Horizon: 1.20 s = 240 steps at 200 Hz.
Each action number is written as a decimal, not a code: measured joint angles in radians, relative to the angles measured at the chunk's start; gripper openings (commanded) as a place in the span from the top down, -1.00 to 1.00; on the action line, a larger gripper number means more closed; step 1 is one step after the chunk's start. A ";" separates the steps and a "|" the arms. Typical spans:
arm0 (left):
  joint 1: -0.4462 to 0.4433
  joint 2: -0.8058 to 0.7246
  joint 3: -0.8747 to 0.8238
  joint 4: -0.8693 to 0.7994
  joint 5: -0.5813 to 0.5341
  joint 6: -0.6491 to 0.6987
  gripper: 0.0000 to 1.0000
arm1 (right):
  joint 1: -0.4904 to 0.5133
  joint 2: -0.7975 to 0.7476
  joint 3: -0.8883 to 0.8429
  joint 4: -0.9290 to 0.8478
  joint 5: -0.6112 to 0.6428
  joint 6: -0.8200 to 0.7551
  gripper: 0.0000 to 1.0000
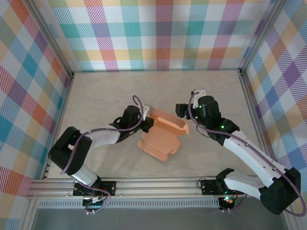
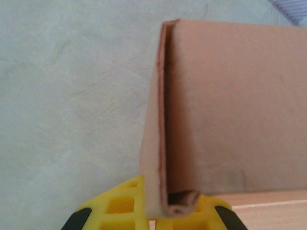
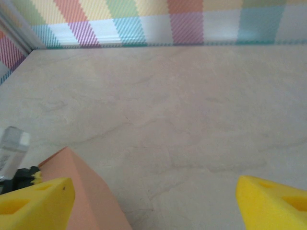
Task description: Fold the paper box
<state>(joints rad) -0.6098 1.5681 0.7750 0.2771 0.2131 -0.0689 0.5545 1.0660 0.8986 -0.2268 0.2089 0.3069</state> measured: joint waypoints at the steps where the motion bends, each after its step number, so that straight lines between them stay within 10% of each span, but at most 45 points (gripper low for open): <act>1: 0.000 -0.001 0.005 -0.008 -0.003 0.006 1.00 | -0.002 0.001 0.000 -0.001 -0.003 0.002 -0.72; 72: 0.000 0.097 0.620 -0.870 -0.227 0.430 1.00 | -0.098 0.063 0.000 -0.056 -0.151 0.082 -0.72; 131: 0.000 0.317 0.802 -1.351 -0.390 0.634 1.00 | -0.131 0.074 -0.005 -0.064 -0.203 0.083 -0.73; 240: 0.000 0.699 1.189 -1.664 -0.397 0.619 1.00 | -0.156 0.093 -0.112 -0.027 -0.260 0.105 -0.73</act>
<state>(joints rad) -0.6098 2.2669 1.9640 -1.3865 -0.1837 0.5499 0.3985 1.1587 0.7864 -0.2539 -0.0509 0.4118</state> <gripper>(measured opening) 0.055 0.866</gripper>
